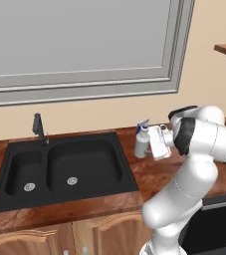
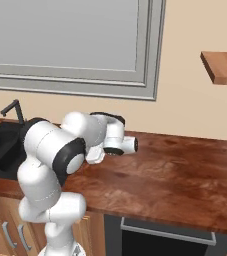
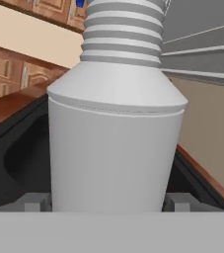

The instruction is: Locate and retrieve the soap dispenser and spray from the cabinet. Place them next to the sink.

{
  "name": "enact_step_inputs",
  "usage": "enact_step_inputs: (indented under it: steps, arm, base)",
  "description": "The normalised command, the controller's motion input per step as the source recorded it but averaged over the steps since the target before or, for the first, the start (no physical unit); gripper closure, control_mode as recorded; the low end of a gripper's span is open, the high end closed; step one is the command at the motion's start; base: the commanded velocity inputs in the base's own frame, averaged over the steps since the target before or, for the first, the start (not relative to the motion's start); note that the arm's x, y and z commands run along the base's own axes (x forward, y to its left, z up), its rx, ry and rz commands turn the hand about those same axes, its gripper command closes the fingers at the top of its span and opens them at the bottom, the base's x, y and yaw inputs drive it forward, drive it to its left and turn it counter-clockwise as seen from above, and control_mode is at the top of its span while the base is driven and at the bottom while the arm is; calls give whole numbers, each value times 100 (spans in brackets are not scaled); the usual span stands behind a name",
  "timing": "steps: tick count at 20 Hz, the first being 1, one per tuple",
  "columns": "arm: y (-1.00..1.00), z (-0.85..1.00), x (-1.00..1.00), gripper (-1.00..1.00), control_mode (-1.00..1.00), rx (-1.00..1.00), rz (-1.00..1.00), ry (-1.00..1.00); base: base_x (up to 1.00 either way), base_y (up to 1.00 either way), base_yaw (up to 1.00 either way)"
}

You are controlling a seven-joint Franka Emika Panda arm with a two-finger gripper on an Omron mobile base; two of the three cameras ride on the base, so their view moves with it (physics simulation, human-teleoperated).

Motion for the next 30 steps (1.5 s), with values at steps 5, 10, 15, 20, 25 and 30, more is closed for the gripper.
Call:
enact_step_inputs:
  steps: [5,10,15,20,25,30]
  arm:
    - [5,-33,36,100,-100,0,0,0]
    - [3,-27,36,100,-100,0,0,-1]
    - [1,-25,43,100,-100,0,0,-2]
    - [1,-32,40,100,-100,0,0,0]
    - [5,-39,29,100,-100,0,1,0]
    - [1,-43,25,100,-100,0,2,-1]
  base:
    - [0,0,0]
    - [0,0,0]
    - [0,0,0]
    - [0,0,0]
    - [0,0,0]
    - [0,0,0]
